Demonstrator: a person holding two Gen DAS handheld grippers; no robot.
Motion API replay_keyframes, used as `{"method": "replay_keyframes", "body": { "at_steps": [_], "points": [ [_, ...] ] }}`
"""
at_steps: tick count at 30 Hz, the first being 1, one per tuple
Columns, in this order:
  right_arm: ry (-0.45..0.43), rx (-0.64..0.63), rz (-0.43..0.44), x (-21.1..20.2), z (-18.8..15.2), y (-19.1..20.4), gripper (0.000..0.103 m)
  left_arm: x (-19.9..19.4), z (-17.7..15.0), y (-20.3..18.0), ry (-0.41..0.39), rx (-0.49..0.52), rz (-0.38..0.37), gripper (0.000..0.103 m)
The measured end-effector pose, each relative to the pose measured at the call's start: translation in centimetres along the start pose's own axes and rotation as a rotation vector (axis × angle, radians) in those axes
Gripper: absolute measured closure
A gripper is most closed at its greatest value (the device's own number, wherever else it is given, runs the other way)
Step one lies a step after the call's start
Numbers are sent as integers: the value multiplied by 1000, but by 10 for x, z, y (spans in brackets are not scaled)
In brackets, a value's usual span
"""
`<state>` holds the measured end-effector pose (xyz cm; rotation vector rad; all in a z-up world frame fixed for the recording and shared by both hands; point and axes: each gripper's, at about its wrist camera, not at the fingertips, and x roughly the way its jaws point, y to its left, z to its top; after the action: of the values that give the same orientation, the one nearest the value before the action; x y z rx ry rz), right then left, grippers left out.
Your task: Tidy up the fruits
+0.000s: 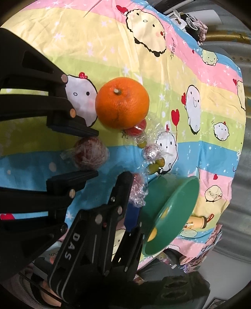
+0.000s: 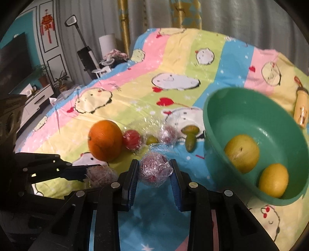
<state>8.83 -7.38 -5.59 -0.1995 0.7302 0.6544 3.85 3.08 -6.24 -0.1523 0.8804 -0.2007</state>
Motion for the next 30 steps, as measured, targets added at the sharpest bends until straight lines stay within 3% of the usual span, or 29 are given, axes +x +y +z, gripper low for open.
{"method": "replay_keyframes", "body": {
  "at_steps": [14,30],
  "points": [
    [-103,-17,13,-39,11,7,70,-27,5,18,-58,-85,-65,69],
    [-207,25,-22,-74,19,-12,70,-45,11,23,-120,-120,-83,69]
  ]
}}
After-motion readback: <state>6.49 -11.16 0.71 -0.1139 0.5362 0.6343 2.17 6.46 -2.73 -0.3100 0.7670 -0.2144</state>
